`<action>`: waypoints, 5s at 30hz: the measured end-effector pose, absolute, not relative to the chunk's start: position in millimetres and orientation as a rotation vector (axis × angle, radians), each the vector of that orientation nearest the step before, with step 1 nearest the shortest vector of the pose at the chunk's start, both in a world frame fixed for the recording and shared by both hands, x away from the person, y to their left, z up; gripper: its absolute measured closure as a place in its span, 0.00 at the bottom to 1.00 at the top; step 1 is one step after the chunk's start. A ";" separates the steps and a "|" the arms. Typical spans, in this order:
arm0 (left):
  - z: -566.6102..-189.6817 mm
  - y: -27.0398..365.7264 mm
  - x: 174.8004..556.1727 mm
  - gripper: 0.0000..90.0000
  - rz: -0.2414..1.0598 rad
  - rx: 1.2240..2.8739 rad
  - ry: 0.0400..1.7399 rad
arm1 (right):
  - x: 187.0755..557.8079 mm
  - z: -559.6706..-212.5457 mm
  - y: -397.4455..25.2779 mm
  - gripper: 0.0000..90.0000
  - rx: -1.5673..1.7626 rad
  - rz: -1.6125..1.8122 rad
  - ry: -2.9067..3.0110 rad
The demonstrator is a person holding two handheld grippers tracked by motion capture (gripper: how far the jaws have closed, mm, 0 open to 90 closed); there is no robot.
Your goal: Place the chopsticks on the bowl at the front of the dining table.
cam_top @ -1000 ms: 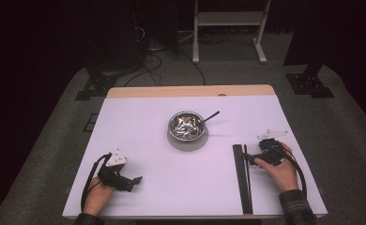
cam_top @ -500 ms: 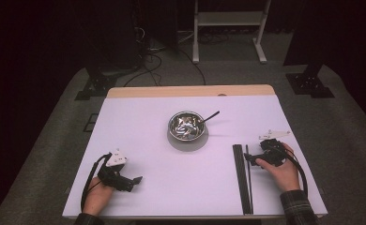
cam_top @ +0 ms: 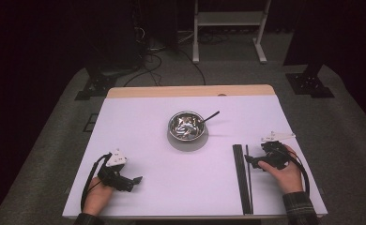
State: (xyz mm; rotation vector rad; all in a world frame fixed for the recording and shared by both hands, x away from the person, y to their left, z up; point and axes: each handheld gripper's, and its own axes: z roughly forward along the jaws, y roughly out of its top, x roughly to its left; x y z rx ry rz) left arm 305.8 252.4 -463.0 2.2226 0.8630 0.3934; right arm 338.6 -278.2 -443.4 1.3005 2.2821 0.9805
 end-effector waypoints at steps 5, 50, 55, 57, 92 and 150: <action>-463.0 252.4 305.8 0.00 0.394 2.223 0.863 | 331.9 -439.6 -278.7 0.14 1.297 0.994 2.277; -462.9 252.3 305.4 0.00 0.397 2.222 0.866 | 272.6 -440.3 -281.6 0.14 1.279 1.053 2.261; -462.9 252.3 305.3 0.00 0.398 2.222 0.866 | 267.2 -442.1 -283.4 0.14 1.282 1.042 2.264; -462.9 252.3 305.3 0.00 0.398 2.222 0.866 | 264.5 -442.6 -284.1 0.14 1.282 1.041 2.267; -462.9 252.3 305.2 0.00 0.399 2.222 0.867 | 225.8 -455.9 -278.0 0.14 1.254 1.036 2.328; -462.9 252.3 305.2 0.00 0.398 2.222 0.868 | 225.3 -458.2 -297.7 0.14 1.275 0.886 2.313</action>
